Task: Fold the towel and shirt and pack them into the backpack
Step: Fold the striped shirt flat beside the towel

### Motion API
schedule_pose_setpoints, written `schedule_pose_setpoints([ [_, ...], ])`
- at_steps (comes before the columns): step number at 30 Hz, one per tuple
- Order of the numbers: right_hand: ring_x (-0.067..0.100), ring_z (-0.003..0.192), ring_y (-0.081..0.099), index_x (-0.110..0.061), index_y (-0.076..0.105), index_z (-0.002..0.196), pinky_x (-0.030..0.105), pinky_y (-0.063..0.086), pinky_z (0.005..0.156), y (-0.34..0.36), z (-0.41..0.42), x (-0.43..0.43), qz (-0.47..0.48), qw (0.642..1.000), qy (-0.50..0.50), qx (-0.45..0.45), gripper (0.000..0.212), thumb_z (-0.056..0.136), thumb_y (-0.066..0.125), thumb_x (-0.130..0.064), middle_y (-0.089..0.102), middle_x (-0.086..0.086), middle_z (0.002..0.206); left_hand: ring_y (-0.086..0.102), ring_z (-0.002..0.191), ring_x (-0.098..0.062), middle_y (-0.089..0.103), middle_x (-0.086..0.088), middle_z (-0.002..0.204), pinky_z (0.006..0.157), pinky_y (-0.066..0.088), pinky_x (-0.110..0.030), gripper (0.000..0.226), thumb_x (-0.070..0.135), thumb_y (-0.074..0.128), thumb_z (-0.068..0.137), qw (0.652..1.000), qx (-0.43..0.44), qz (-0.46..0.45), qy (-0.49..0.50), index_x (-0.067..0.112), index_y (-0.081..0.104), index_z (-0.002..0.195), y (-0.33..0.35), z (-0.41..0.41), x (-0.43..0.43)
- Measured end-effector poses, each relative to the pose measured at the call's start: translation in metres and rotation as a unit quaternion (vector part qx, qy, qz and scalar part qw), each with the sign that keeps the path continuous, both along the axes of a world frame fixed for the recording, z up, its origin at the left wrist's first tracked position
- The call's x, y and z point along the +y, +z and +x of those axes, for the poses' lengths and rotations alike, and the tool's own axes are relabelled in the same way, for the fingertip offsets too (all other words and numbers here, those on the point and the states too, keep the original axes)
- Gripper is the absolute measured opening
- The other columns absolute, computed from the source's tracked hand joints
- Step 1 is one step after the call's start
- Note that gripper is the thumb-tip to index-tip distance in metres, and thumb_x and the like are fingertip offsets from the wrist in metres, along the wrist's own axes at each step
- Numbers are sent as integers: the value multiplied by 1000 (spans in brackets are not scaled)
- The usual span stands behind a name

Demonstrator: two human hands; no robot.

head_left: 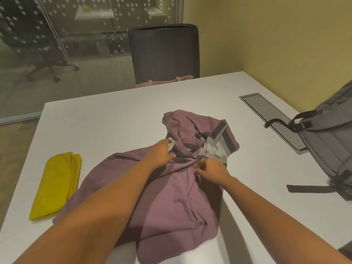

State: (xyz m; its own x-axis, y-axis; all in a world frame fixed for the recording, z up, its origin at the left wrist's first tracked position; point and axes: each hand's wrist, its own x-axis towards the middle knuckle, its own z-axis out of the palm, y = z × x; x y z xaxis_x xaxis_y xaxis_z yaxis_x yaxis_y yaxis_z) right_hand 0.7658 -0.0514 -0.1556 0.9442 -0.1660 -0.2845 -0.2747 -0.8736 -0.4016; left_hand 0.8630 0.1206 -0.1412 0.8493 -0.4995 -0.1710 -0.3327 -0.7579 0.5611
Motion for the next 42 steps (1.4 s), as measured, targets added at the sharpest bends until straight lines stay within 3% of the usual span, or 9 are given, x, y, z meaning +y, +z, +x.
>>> schedule_pose_setpoints([
  [7,34,119,41,-13,55,122,41,44,95,-34,1,-19,-32,984,-173,-8,41,85,58,-30,42,16,130,48,123,-32,49,-14,136,102,41,-41,69,28,67,82,997,70,15,16,9,33,139,-29,3,-40],
  [11,32,110,48,-10,59,115,35,43,93,-43,0,-24,-24,985,-170,-24,29,89,56,-22,48,16,123,60,102,-32,65,-18,107,84,48,-36,26,24,61,86,996,53,-2,73,4,64,103,-39,1,-43],
  [14,32,95,59,0,66,97,27,43,78,-34,4,-38,-2,988,-156,-14,15,87,58,-8,63,20,105,61,97,-36,66,-25,101,79,46,-35,22,16,56,89,977,41,-86,190,-2,67,97,-26,21,-29],
  [23,27,100,63,-5,64,113,26,48,83,-6,-1,-104,-161,962,-95,199,35,81,65,-19,65,13,115,65,94,-40,67,-27,99,86,53,-49,24,19,60,84,893,-6,-133,430,1,68,97,1,107,92],
  [29,23,118,55,-2,59,108,31,42,99,19,2,-94,-260,878,26,400,30,85,65,-20,58,5,125,63,97,-42,65,-28,105,89,51,-49,27,13,52,87,872,-15,-125,472,0,65,107,3,104,131],
  [31,20,117,55,-12,59,116,30,41,99,25,11,-80,-305,874,53,375,37,84,66,-27,60,0,117,63,97,-42,65,-26,105,90,51,-49,26,12,52,87,865,-6,-122,486,2,66,106,2,101,137],
  [36,28,111,54,-11,57,115,38,47,88,4,40,-48,-224,973,4,60,30,89,51,-25,58,9,120,63,83,-38,64,-23,85,80,56,-37,15,0,52,86,836,79,-65,539,-5,58,74,-1,92,150],
  [39,31,123,41,-10,45,131,41,41,99,-14,39,-30,-147,985,60,68,47,90,53,-31,46,12,134,48,61,-21,55,-13,73,38,48,-21,21,-8,46,90,847,232,-6,478,-7,55,71,-11,75,164],
  [42,31,120,43,-5,45,130,40,40,98,-23,32,-24,-147,985,76,56,46,92,51,-31,44,13,131,46,53,-18,52,-9,61,31,36,-18,40,0,33,97,847,307,128,414,1,48,60,-20,58,180],
])
